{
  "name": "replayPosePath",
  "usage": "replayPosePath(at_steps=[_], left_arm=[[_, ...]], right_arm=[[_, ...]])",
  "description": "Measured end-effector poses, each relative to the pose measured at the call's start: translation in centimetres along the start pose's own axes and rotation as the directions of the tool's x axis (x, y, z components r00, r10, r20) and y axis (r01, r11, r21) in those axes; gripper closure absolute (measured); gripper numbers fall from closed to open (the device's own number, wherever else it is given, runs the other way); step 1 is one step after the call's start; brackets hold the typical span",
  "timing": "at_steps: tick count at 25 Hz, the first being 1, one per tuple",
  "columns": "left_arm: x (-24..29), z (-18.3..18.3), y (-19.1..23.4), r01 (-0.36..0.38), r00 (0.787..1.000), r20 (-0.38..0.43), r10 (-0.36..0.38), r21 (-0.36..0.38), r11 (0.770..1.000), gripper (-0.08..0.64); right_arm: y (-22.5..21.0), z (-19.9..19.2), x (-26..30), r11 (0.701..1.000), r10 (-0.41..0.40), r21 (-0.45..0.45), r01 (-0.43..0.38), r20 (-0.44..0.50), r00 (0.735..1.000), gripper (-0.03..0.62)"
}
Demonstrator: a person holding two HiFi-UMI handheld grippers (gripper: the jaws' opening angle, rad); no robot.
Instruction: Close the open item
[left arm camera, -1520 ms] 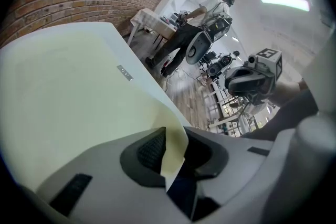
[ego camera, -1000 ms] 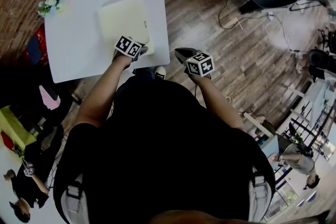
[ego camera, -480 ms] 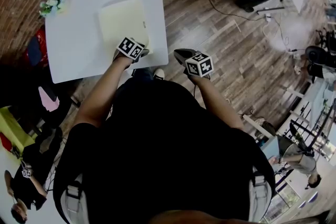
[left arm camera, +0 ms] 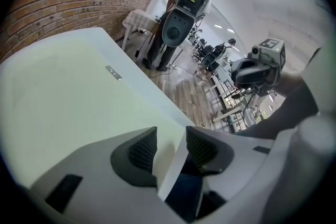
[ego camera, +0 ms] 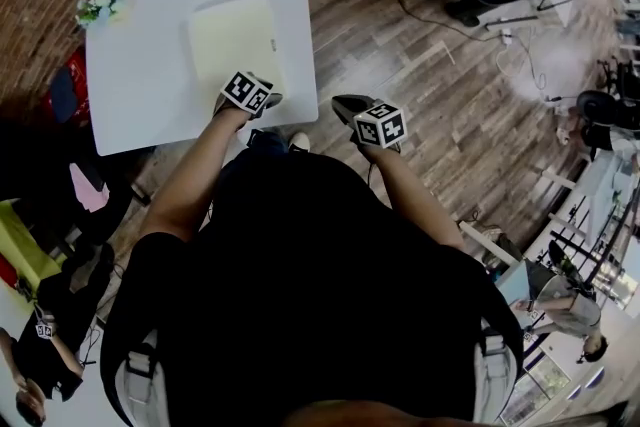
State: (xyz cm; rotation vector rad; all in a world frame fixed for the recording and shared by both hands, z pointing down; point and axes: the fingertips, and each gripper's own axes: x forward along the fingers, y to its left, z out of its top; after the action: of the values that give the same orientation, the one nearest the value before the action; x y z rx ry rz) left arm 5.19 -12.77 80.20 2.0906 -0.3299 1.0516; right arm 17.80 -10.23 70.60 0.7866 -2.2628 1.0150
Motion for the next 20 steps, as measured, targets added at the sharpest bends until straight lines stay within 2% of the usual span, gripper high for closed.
replayPosePath(at_steps=[20], left_arm=[[-3.6, 2.0, -1.2, -0.018, 0.988, 0.152, 0.021, -0.020, 1.000, 0.395]], right_arm=[[1.0, 1.2, -0.3, 0.998, 0.032, -0.063, -0.031, 0.011, 0.999, 0.572]])
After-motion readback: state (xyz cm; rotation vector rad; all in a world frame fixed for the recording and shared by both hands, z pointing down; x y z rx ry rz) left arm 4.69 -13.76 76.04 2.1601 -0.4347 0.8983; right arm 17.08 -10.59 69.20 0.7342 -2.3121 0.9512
